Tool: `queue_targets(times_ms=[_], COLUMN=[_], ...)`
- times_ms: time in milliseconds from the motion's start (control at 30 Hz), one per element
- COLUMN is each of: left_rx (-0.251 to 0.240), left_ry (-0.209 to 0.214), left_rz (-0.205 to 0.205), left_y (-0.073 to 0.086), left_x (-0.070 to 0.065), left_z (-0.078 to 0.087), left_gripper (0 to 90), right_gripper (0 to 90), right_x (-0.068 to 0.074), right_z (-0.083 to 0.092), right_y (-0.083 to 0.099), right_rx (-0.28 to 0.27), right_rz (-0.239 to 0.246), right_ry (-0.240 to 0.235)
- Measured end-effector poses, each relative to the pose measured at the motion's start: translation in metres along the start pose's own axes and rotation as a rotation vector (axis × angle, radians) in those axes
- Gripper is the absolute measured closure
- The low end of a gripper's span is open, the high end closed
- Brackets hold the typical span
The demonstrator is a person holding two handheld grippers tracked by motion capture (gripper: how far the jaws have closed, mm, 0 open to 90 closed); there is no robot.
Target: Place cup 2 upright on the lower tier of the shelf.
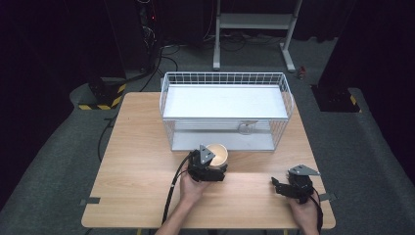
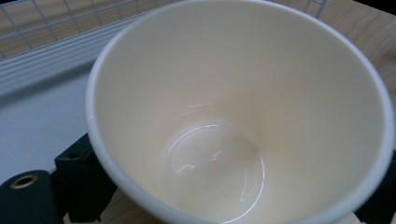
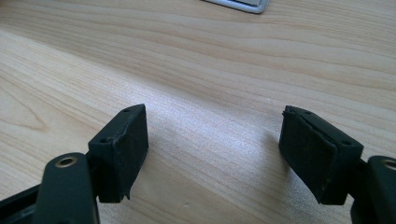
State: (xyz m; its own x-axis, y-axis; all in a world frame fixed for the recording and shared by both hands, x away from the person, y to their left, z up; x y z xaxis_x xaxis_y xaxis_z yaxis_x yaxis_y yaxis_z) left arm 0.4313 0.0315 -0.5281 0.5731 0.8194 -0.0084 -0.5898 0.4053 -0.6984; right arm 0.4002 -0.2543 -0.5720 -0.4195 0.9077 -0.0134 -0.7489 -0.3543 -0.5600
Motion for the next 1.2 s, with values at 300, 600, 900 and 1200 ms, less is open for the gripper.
queue_targets(times_ms=[300,600,900,1200], left_rx=[0.014,0.014,0.017,0.039], left_ry=[-0.025,-0.050,-0.069,-0.083], left_rz=[0.012,0.041,0.083,0.105], left_y=[-0.005,-0.014,-0.019,-0.019], left_x=[0.017,0.034,0.050,0.061], left_z=[0.000,0.000,-0.004,-0.014], left_gripper=[8.7,8.8,8.8,8.8], right_gripper=[24.0,23.9,24.0,24.0], right_x=[0.000,0.000,0.000,0.000], right_z=[0.000,0.000,0.000,0.000], right_y=[0.000,0.000,0.000,0.000], right_rx=[0.000,0.001,0.000,0.001], right_rz=[0.000,-0.004,-0.002,-0.005], right_ry=[0.000,0.001,0.001,0.002])
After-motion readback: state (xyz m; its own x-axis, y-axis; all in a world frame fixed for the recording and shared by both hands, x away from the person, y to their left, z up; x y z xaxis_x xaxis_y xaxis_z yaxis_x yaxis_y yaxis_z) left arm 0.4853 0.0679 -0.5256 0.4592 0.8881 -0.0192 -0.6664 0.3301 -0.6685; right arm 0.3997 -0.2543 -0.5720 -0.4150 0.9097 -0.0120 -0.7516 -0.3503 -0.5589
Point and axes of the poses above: each handheld gripper's, and its own axes: z roughly backward along the jaws, y roughly out of its underside, x roughly to its left, the point moved 7 cm from there along -z, roughly forward along the jaws, and after that the axes turned 12 degrees about x, right-handed, at the moved point
